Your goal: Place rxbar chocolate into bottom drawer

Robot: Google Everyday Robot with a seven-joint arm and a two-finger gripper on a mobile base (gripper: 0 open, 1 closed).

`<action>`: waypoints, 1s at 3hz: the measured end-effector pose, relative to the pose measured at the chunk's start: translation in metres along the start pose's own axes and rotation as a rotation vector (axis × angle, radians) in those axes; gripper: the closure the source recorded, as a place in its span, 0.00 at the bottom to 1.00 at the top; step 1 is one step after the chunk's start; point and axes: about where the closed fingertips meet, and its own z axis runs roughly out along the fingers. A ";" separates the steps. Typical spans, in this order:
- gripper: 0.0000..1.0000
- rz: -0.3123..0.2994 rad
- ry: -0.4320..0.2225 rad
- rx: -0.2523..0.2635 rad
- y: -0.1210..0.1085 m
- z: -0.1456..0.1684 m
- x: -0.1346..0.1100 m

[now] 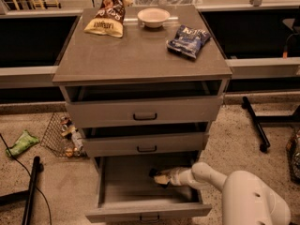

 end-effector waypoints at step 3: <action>0.00 0.070 -0.102 -0.067 -0.021 -0.040 0.014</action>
Offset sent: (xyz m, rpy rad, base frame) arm -0.0003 -0.0554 0.0008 0.1162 0.0255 -0.0638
